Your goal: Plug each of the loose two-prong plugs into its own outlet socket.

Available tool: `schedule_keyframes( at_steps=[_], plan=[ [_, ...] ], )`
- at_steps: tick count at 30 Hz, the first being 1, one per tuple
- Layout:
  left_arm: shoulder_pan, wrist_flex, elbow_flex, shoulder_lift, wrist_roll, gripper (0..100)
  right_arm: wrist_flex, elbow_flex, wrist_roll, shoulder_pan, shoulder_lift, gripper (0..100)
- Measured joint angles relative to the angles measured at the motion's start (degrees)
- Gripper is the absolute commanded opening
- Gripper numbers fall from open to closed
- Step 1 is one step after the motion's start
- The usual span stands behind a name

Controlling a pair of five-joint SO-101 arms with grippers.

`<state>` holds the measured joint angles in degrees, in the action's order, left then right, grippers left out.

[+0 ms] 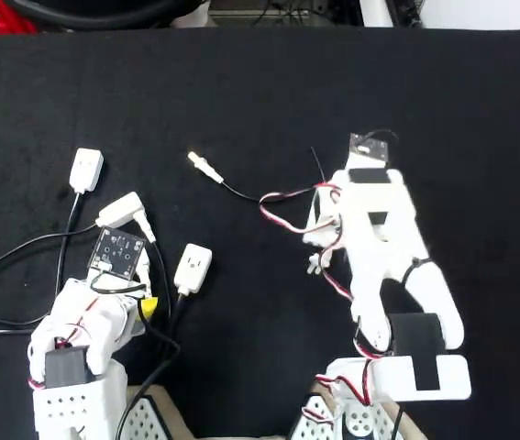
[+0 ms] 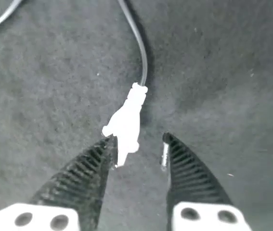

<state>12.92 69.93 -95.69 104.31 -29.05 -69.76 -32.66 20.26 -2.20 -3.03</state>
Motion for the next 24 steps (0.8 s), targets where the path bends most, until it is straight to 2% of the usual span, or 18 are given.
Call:
schedule_keyframes(
  at_steps=[10, 14, 16, 24],
  plan=[
    [0.0, 0.0, 0.0, 0.0, 0.0, 33, 5.7, -6.6, 11.2, -3.3, 0.0, 12.7],
    [0.0, 0.0, 0.0, 0.0, 0.0, 33, 5.7, -6.6, 11.4, -3.3, 0.0, 0.9],
    [0.0, 0.0, 0.0, 0.0, 0.0, 33, 5.5, -6.6, 10.6, -3.3, 0.0, 3.7],
    [0.0, 0.0, 0.0, 0.0, 0.0, 33, 5.3, -6.6, 7.3, -3.3, -0.3, 1.2]
  ],
)
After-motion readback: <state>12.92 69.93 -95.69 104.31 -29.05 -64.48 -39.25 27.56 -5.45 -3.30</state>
